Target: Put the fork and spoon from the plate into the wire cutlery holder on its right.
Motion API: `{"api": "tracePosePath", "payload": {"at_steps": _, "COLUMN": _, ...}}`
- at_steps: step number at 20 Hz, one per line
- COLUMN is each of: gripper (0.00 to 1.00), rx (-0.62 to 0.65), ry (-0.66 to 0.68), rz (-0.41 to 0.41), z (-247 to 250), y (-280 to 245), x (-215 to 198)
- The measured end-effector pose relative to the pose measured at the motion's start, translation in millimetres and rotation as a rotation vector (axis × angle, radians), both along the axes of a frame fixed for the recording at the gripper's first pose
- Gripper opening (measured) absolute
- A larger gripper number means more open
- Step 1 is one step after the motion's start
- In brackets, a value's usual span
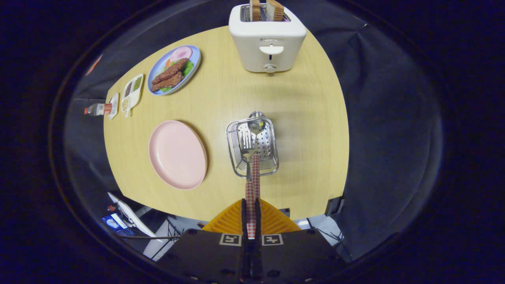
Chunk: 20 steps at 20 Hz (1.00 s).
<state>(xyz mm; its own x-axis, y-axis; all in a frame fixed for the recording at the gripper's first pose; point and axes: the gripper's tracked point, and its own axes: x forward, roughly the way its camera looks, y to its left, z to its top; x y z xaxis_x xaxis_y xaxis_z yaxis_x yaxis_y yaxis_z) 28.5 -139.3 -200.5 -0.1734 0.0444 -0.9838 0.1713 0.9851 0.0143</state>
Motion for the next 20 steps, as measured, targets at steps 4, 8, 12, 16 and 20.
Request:
{"api": "tracePosePath", "payload": {"at_steps": 4, "gripper": 0.04, "rx": -0.011, "ry": 0.047, "rz": -0.014, "z": -5.0, "y": 2.0, "x": 5.4}}
{"api": "tracePosePath", "payload": {"at_steps": 8, "gripper": 0.07, "rx": -0.019, "ry": 0.069, "rz": -0.016, "z": -9.6, "y": 3.7, "x": 12.3}}
{"api": "tracePosePath", "payload": {"at_steps": 12, "gripper": 0.14, "rx": -0.003, "ry": 0.026, "rz": -0.015, "z": -9.7, "y": 7.9, "x": 26.1}}
{"api": "tracePosePath", "payload": {"at_steps": 16, "gripper": 0.28, "rx": 0.029, "ry": -0.074, "rz": 0.008, "z": -1.0, "y": 14.9, "x": 42.3}}
{"api": "tracePosePath", "payload": {"at_steps": 20, "gripper": 0.51, "rx": 0.060, "ry": -0.197, "rz": 0.013, "z": 15.4, "y": 25.5, "x": 59.3}}
